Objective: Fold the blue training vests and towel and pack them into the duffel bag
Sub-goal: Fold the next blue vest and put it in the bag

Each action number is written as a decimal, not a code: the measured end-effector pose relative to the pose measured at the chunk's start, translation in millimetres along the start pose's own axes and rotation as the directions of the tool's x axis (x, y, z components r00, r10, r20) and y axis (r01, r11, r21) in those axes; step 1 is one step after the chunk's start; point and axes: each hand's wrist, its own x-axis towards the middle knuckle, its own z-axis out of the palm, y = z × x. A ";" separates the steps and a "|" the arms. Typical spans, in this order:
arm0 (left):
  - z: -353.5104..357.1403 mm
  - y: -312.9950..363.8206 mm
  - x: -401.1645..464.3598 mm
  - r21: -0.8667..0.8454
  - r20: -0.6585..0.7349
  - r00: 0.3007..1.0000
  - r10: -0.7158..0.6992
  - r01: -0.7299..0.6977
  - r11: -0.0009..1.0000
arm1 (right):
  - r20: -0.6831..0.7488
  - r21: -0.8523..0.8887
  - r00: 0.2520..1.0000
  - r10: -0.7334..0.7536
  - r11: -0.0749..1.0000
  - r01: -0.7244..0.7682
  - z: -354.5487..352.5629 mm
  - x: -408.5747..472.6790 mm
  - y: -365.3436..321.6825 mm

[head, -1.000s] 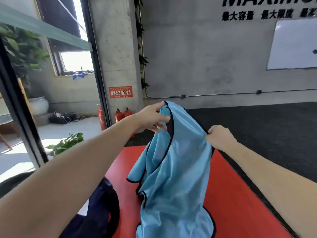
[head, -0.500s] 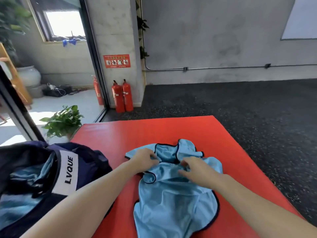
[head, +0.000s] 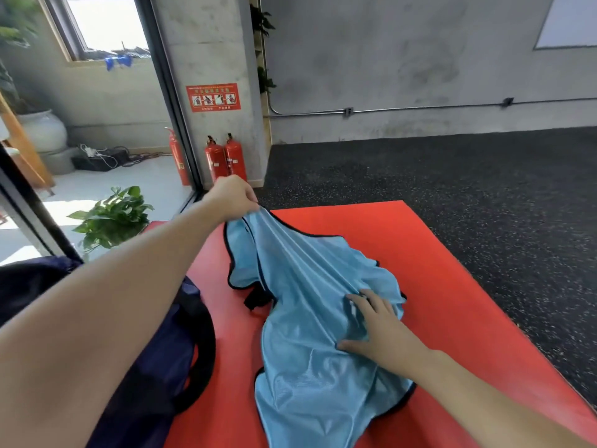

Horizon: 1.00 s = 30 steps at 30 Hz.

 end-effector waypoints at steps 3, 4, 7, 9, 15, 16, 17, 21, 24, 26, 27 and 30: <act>-6.1 -6.6 16.4 -0.004 -0.209 0.978 -0.019 0.019 1.000 | -0.035 -0.034 0.998 -0.049 0.998 0.048 2.3 -3.8 2.0; -3.1 -6.9 16.7 -0.005 -0.254 0.967 -0.015 0.014 1.000 | -0.063 -0.051 0.995 -0.072 0.996 0.069 3.2 -6.1 1.8; 19.7 0.1 -6.4 -0.065 -0.219 0.976 -0.011 -0.003 0.998 | -0.116 -0.008 0.988 -0.106 0.994 0.106 6.7 -19.0 1.9; 44.8 10.9 -41.4 -0.121 -0.123 0.992 0.022 -0.037 0.992 | -0.118 0.025 0.985 -0.124 0.991 0.128 6.4 -31.9 4.8; 117.8 39.3 -207.8 -0.290 0.096 0.960 0.264 -0.227 0.930 | 0.009 0.078 0.989 -0.150 0.986 0.149 -18.0 -64.3 6.7; 127.2 43.4 -233.6 -0.285 0.104 0.947 0.303 -0.264 0.922 | 0.038 0.073 0.988 -0.152 0.986 0.149 -20.6 -70.9 4.9; 134.4 46.7 -257.2 -0.288 0.106 0.940 0.325 -0.284 0.915 | 0.071 0.066 0.985 -0.154 0.987 0.149 -21.8 -78.0 2.7; 158.4 39.6 -310.4 -0.319 0.114 0.945 0.306 -0.257 0.912 | 0.162 0.077 0.975 -0.150 0.987 0.139 -19.3 -97.0 -4.7; 164.2 31.9 -322.3 -0.205 0.172 0.922 0.346 -0.310 0.928 | 0.200 0.024 0.968 -0.151 0.989 0.149 -13.8 -103.5 -9.6; 163.2 31.3 -325.9 -0.220 0.183 0.923 0.338 -0.297 0.929 | 0.169 -0.044 0.973 -0.155 0.985 0.165 -8.8 -106.6 -13.7; 162.6 31.7 -327.4 -0.227 0.181 0.926 0.332 -0.289 0.930 | 0.142 -0.081 0.977 -0.160 0.982 0.172 -6.1 -107.8 -16.0; 163.3 32.1 -333.2 -0.227 0.183 0.927 0.328 -0.285 0.931 | 0.082 -0.177 0.980 -0.182 0.965 0.194 -0.5 -110.5 -24.6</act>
